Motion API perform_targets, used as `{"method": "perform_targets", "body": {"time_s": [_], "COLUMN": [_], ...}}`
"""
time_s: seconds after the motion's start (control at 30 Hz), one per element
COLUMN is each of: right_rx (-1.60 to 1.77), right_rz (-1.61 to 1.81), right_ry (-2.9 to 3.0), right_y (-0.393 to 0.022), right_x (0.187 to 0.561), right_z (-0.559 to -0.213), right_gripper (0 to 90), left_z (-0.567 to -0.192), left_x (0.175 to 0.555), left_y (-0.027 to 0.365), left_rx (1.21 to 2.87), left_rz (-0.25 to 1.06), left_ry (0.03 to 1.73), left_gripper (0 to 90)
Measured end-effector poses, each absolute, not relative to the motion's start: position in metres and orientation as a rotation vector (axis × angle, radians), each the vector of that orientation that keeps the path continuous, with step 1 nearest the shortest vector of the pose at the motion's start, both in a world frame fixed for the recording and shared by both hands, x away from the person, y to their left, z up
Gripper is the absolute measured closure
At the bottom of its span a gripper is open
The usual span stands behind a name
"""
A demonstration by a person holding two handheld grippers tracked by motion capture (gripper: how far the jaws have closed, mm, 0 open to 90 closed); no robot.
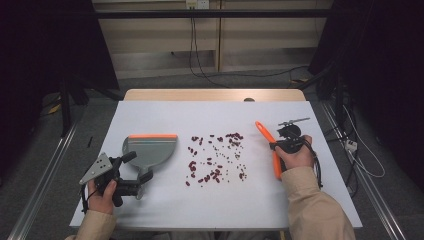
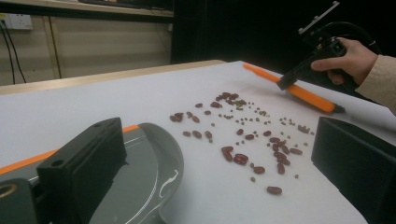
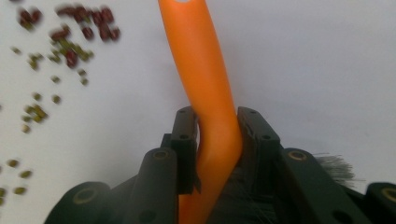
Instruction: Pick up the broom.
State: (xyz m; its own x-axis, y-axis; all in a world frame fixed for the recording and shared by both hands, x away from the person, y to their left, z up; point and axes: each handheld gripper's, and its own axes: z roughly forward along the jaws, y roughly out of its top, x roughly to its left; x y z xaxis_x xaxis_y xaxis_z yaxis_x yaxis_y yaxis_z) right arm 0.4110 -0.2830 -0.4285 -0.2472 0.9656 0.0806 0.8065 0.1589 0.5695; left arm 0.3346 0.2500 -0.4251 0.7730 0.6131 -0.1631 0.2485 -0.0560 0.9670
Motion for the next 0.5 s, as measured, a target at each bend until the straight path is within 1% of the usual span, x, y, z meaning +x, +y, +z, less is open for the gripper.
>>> {"method": "perform_targets", "body": {"time_s": [0.07, 0.1, 0.27, 0.5], "right_rx": [1.698, 1.689, 1.636, 1.535], "right_rz": [0.788, 0.886, 1.115, 1.312], "right_ry": [2.114, 2.073, 1.948, 1.826], "right_y": [-0.286, -0.292, -0.301, -0.303], "right_x": [0.409, 0.403, 0.387, 0.368], "right_z": [-0.426, -0.421, -0.408, -0.397], "right_gripper": [70.0, 70.1, 70.6, 71.0], "left_z": [-0.425, -0.424, -0.420, -0.408], "left_x": [0.335, 0.335, 0.334, 0.333], "left_y": [0.250, 0.250, 0.246, 0.230], "left_rx": [1.638, 1.642, 1.639, 1.646], "left_rz": [0.343, 0.350, 0.348, 0.327], "left_ry": [0.695, 0.693, 0.683, 0.677], "left_gripper": [2.7, 2.6, 2.6, 2.6]}}
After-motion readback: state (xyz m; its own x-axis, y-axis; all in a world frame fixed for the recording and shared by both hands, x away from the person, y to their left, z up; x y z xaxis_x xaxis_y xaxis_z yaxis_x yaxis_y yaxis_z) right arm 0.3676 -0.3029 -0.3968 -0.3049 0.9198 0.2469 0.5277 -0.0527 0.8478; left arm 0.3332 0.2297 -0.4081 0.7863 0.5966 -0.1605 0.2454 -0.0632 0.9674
